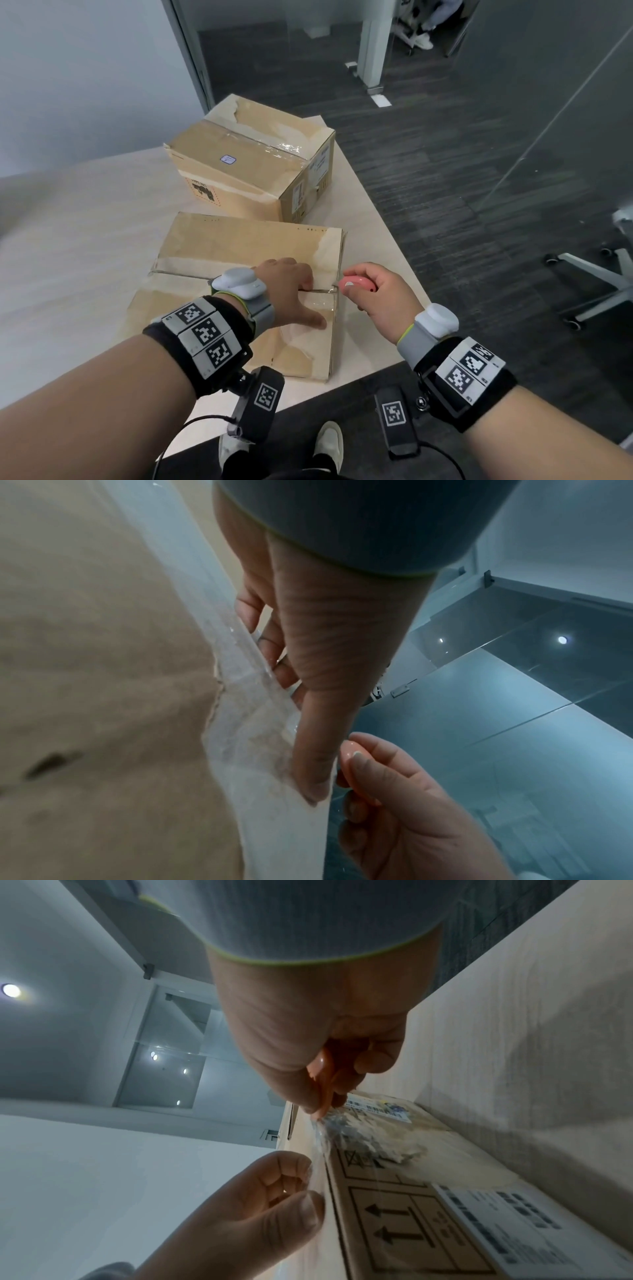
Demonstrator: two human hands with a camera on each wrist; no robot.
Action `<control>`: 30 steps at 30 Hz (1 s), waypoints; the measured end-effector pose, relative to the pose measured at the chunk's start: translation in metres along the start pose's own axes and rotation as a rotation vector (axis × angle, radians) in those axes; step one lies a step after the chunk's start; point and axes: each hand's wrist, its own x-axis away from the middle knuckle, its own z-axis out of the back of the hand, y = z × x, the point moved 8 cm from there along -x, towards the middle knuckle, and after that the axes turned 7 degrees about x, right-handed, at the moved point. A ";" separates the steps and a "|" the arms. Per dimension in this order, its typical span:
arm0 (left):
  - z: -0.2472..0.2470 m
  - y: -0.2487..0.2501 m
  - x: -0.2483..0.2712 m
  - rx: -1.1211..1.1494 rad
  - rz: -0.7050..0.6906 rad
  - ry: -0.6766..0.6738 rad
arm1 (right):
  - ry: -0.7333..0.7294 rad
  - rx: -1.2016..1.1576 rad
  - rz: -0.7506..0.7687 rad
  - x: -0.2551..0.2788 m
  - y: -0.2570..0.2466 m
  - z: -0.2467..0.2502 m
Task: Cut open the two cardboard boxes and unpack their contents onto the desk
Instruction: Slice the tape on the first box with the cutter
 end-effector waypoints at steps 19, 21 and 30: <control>-0.007 -0.007 -0.014 0.544 0.081 -0.237 | -0.030 0.034 0.038 0.000 -0.003 -0.002; -0.006 -0.007 -0.014 0.579 0.074 -0.240 | -0.040 0.025 0.032 -0.002 -0.002 -0.004; -0.001 -0.011 -0.011 0.586 0.128 -0.111 | -0.162 0.006 -0.010 0.010 0.006 -0.015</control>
